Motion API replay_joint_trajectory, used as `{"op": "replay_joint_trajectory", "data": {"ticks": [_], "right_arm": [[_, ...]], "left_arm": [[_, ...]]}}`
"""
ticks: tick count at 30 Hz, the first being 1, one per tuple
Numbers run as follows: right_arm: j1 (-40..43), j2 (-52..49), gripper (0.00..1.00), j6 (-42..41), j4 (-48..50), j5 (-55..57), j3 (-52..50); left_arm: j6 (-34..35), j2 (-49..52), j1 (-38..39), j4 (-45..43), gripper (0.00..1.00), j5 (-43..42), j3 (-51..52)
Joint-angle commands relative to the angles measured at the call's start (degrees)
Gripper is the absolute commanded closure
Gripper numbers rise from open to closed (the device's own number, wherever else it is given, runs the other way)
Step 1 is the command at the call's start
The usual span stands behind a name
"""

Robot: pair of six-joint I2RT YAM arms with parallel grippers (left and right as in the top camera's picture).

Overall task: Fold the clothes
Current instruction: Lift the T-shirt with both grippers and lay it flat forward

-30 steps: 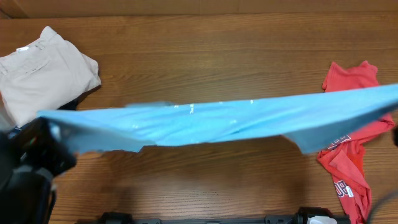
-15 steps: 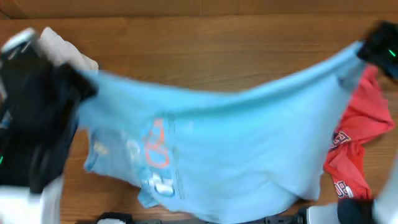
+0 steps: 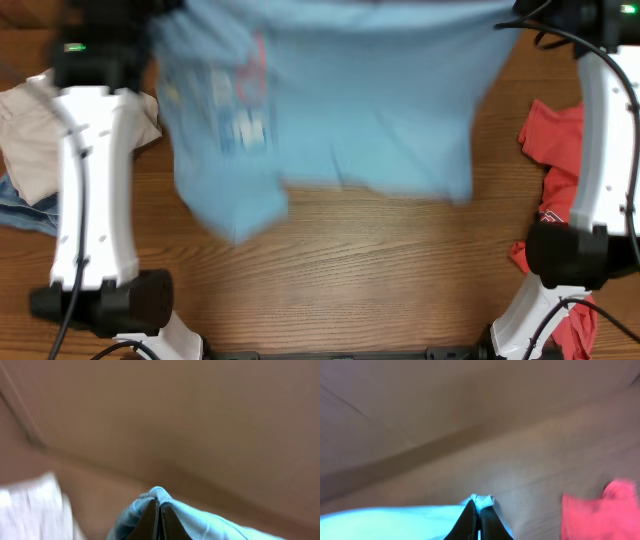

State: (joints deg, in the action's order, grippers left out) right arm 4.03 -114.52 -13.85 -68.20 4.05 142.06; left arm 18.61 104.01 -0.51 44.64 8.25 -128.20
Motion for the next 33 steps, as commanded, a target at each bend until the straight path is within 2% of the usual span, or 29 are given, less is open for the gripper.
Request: {"op": "replay_joint_trajectory", "data": {"ticks": [1,3,7,11,14,20,26,29,33], "right_arm": [[0.2,6.1,0.96,0.4,-2.9,4.7,9.9],[0.2,6.1,0.96,0.4,-6.0,7.2,11.4],[0.2,5.4,0.96,0.4,-12.5,8.0,10.4],[0.2,3.2,0.96,0.4,-18.4,8.1,7.1],[0.2,1.6,0.96,0.8,-20.9,8.1,1.4],[0.2,-0.3,0.96,1.7,-19.3,8.1,-15.9],[0.2,-0.3,0.96,1.9,-14.2,7.8,-34.7],[0.2,-0.3,0.96,1.9,-14.4,6.9,-39.2],[0.3,0.1,0.96,1.9,-17.3,6.4,-39.9]], "left_arm": [[-1.9,-4.7,-4.8,3.7,0.96,-7.0,-14.2],[-1.9,-4.7,-6.0,8.3,0.96,-12.0,-17.5],[-2.1,-4.3,-5.7,21.3,0.96,-17.3,-17.4],[-2.4,-1.3,-4.5,36.4,0.96,-16.2,-12.5],[-2.4,3.1,-3.7,43.0,0.96,-15.3,-4.9],[-3.4,10.4,-3.6,43.1,0.96,-15.8,11.1],[-4.7,11.7,-3.5,42.4,0.96,-15.8,22.3],[-6.1,11.6,-3.4,45.2,0.96,-15.4,24.4],[-6.6,11.0,-3.3,50.1,0.96,-11.5,25.0]]}}
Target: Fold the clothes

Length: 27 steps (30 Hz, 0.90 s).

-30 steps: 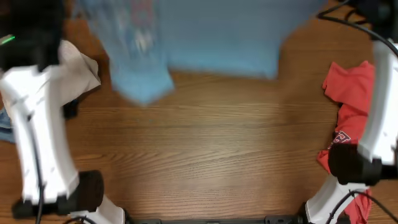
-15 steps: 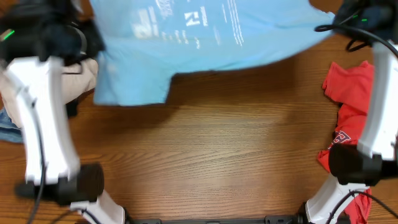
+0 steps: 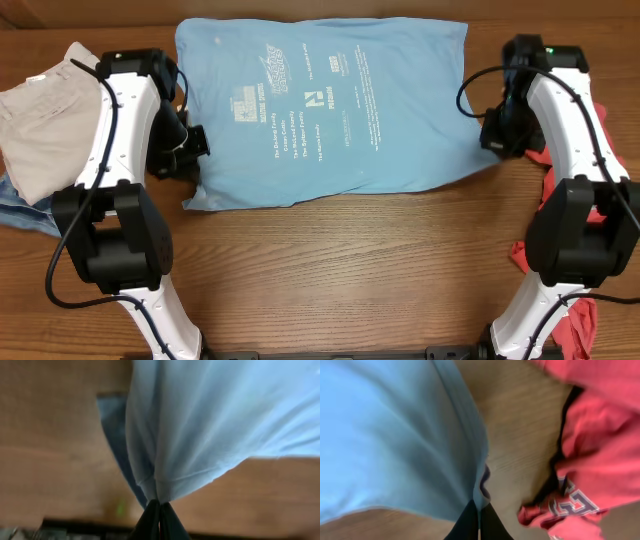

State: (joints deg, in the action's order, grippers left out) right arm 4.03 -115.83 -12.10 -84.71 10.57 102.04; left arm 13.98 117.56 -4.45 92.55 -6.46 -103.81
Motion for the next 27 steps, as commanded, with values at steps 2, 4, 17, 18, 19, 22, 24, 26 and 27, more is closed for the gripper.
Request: {"op": "replay_joint_trajectory", "data": {"ticks": [2,4,17,18,19,22,24,26,27], "right_arm": [[0.6,2.1,0.96,0.1,-2.0,-0.1,0.1],[1.3,3.3,0.96,-0.2,-4.2,-0.2,0.1],[5.6,11.8,0.96,-1.4,-10.4,-2.7,-6.6],[5.6,11.9,0.96,-1.4,-10.4,-2.8,-7.4],[5.6,11.9,0.96,-1.4,-10.6,-2.8,-8.1],[5.6,12.0,0.96,-1.4,-10.1,-3.1,-11.5],[5.6,12.2,0.96,-1.4,-9.6,-3.1,-13.1],[5.8,12.5,0.96,-1.7,-9.2,-3.1,-15.0],[5.9,13.0,0.96,-1.7,-8.6,-3.1,-16.2]], "left_arm": [[-1.4,-3.9,0.6,3.9,0.96,6.2,0.6],[-0.4,-6.6,0.5,4.3,0.96,8.1,0.9],[1.5,-24.8,0.4,-3.8,0.96,7.9,19.6],[1.5,-25.0,0.4,-4.3,0.96,7.9,21.2],[1.5,-25.1,0.4,-4.6,0.96,8.0,22.7],[1.9,-25.1,0.3,-5.2,0.96,8.5,26.7],[2.1,-25.1,0.2,-5.4,0.96,9.3,28.2],[3.9,-25.3,0.2,-5.3,0.96,11.3,29.6],[4.9,-25.6,0.2,-5.3,0.96,12.2,30.2]]}}
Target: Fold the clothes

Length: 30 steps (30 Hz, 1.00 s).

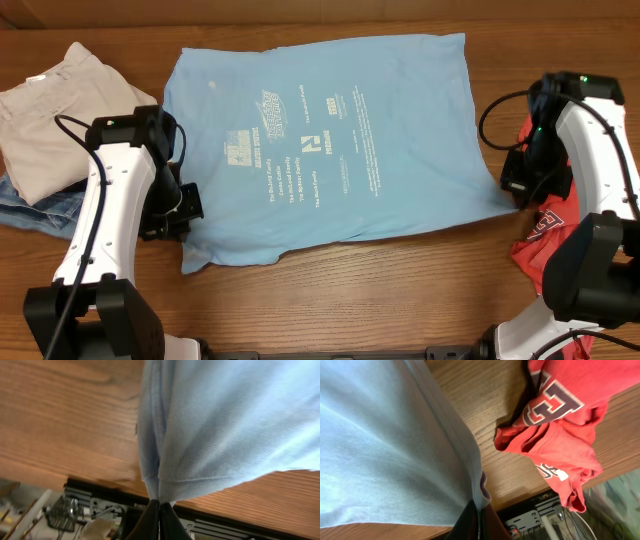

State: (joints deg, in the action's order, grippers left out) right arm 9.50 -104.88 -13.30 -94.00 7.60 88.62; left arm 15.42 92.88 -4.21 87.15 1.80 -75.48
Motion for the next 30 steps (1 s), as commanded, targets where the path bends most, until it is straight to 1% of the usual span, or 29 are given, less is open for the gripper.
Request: {"op": "replay_joint_trajectory", "data": {"ticks": [1,7,14,18,21,24,30], "right_arm": [[0.7,2.6,0.96,-0.5,1.3,-0.2,-3.7],[3.0,8.2,0.96,-1.7,3.7,-1.0,-8.9],[4.2,13.7,0.96,-2.0,3.7,-1.3,-10.6],[4.2,14.2,0.96,-2.4,4.2,-1.3,-11.3],[4.2,14.2,0.96,-2.4,4.8,-1.7,-11.5],[4.2,14.2,0.96,-2.3,7.5,-1.7,-11.5],[4.0,14.1,0.96,-1.6,14.0,-2.3,-11.5]], "left_arm": [[4.3,-1.3,0.0,0.0,0.96,4.5,2.5],[8.5,-5.5,-1.0,-0.9,0.96,4.9,6.0],[14.1,-13.5,-3.2,-0.1,0.96,7.9,7.9],[15.0,-17.9,-5.4,-0.6,0.96,9.6,7.9],[15.0,-19.2,-7.0,-1.4,0.96,9.5,7.9],[15.0,-19.1,-7.4,-4.7,0.96,8.8,8.0],[14.2,-15.8,-7.4,-13.6,0.96,3.1,8.0]]}}
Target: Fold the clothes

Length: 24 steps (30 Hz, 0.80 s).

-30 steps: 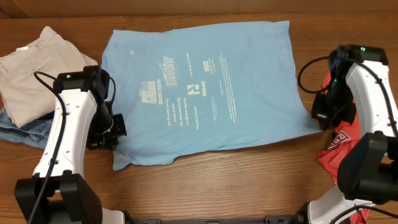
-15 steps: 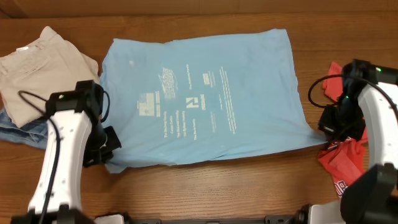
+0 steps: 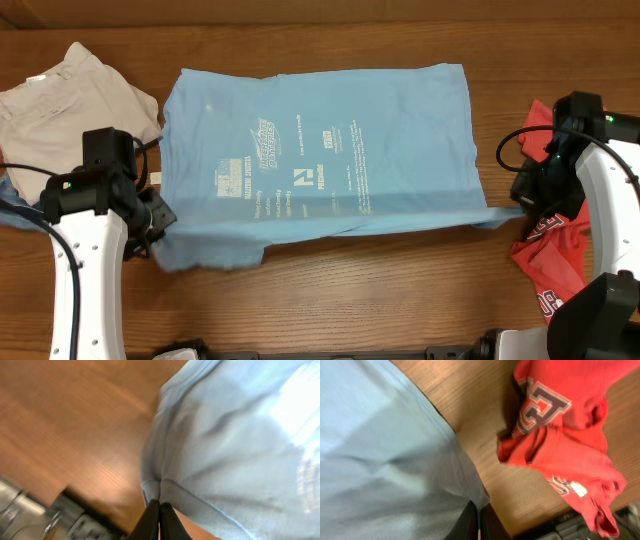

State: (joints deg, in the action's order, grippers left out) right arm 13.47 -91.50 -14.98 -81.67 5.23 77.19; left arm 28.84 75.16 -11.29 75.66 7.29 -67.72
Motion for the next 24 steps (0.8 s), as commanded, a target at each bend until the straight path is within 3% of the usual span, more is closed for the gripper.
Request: {"op": "replay_joint_trajectory", "data": {"ticks": [1,13,24], "right_arm": [[0.0,0.7,0.96,0.2,3.5,-0.7,-0.1],[0.0,-2.1,0.96,5.2,12.5,-6.8,-0.1],[-2.3,-8.3,0.96,7.0,17.2,-8.6,-0.1]], "left_arm": [[0.8,3.0,-0.3,-3.4,0.96,-2.5,0.2],[0.8,13.4,-0.3,-11.2,0.96,-2.4,0.2],[0.8,14.8,-0.3,-18.4,0.96,-2.2,0.2]]}}
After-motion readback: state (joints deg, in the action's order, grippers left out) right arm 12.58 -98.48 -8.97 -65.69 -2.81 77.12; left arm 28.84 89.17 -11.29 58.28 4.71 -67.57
